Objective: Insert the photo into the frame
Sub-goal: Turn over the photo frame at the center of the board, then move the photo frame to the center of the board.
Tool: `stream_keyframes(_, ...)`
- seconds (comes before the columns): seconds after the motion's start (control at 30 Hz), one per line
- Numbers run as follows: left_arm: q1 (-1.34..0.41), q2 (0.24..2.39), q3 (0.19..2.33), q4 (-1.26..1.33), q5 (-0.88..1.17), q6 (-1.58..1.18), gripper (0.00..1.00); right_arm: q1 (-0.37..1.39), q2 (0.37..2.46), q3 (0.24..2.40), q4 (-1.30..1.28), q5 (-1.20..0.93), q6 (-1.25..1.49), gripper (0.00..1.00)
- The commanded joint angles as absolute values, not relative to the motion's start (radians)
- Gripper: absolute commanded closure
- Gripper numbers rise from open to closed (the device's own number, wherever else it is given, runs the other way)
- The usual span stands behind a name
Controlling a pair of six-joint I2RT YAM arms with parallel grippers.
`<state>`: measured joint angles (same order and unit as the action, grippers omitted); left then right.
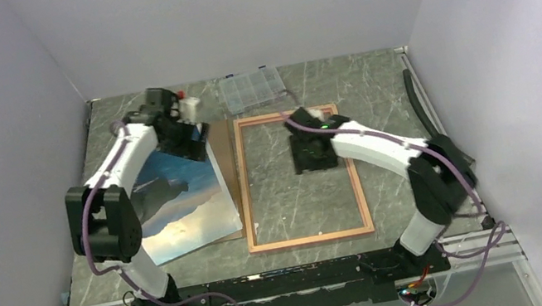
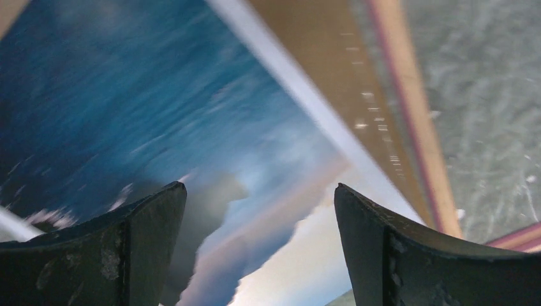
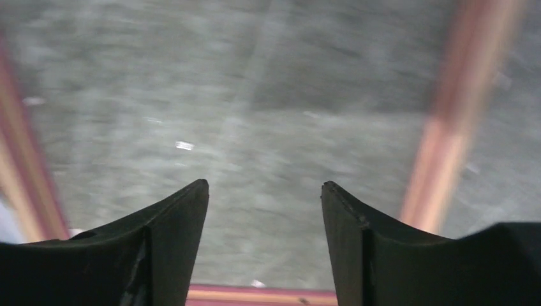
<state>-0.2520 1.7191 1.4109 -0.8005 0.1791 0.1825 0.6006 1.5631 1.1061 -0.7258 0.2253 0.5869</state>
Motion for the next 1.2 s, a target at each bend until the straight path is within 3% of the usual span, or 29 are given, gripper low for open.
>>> stream_keyframes(0.0, -0.050, 1.659, 1.448, -0.880, 0.202, 0.273, 0.08, 0.776, 1.753, 1.349, -0.577, 0.204, 0.645, 0.27)
stream_keyframes(0.13, 0.135, 1.635, 1.431, -0.909, 0.200, 0.316, 0.06, 0.856, 1.974, 1.602, -0.624, 0.233, 0.651, 0.25)
stream_keyframes(0.37, 0.419, 1.631, 1.404, -0.912, 0.227, 0.381, 0.05, 0.916, 2.240, 1.865, -0.720, 0.288, 0.636, 0.36)
stream_keyframes(0.9, 0.488, 1.706, 1.284, -0.775, 0.193, 0.398, 0.06, 0.863, 2.139, 1.582, -0.624, 0.344, 0.662, 0.50)
stream_keyframes(1.07, 0.455, 1.716, 1.237, -0.716, 0.166, 0.390, 0.08, 0.817, 2.104, 1.518, -0.590, 0.318, 0.667, 0.50)
stream_keyframes(1.17, 0.432, 1.737, 1.240, -0.702, 0.150, 0.378, 0.08, 0.822, 2.091, 1.559, -0.601, 0.305, 0.657, 0.44)
